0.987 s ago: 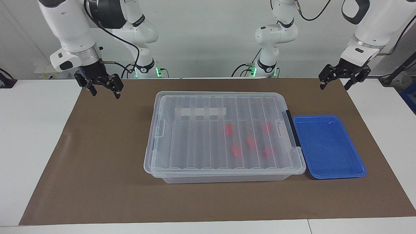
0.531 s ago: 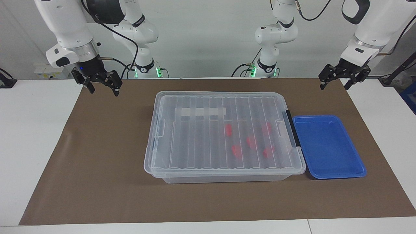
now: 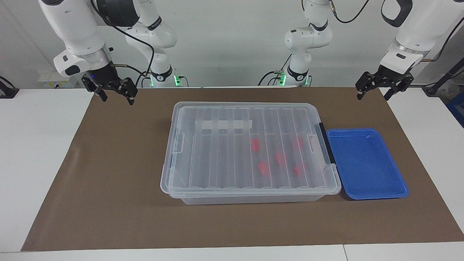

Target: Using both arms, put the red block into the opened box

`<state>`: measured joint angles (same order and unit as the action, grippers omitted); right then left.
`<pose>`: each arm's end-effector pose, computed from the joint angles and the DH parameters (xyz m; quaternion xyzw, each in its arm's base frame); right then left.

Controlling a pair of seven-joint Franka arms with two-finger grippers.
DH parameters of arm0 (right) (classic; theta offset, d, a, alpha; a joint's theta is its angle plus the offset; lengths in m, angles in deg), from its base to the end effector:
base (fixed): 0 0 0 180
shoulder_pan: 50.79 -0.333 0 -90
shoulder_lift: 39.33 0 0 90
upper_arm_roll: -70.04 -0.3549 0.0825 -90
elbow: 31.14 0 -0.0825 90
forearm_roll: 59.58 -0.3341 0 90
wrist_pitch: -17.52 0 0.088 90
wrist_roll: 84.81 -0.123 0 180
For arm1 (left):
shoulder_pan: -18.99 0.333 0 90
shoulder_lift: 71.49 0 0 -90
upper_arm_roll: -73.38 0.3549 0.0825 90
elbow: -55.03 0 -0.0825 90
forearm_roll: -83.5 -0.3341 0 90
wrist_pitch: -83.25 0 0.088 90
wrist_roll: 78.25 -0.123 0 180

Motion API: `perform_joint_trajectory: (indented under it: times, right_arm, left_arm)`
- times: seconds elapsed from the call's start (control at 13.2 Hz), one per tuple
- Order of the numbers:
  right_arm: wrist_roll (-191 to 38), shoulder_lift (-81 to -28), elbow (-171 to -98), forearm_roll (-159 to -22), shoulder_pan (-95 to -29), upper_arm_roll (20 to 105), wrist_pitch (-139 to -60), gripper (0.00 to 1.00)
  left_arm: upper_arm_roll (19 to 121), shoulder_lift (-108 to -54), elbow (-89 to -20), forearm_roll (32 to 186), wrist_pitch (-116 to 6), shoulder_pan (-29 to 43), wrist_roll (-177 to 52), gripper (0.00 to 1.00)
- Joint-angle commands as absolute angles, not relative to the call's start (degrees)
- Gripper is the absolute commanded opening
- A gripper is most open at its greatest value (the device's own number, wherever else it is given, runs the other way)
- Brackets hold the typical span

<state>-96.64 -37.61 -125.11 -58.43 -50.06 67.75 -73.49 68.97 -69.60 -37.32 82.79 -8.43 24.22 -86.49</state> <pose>0.4941 0.0114 0.6347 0.9959 -0.0892 -0.0095 0.0118 0.4961 0.0078 0.6491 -0.9978 0.0648 -0.0100 0.0083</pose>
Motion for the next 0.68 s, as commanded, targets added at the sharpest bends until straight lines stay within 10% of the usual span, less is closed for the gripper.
perform_joint_trajectory:
  times: [0.0,0.61]
  right_arm:
    - [-97.64,-36.16,-126.67,-58.35,-49.56,67.40,-73.01,0.99]
    - [-98.00,-36.07,-127.03,-57.65,-49.56,67.49,-73.71,0.99]
  left_arm:
    - [68.72,-68.24,-38.84,83.41,-8.86,24.88,-86.69,1.00]
    - [68.72,-68.24,-38.84,83.41,-8.95,24.88,-86.60,1.00]
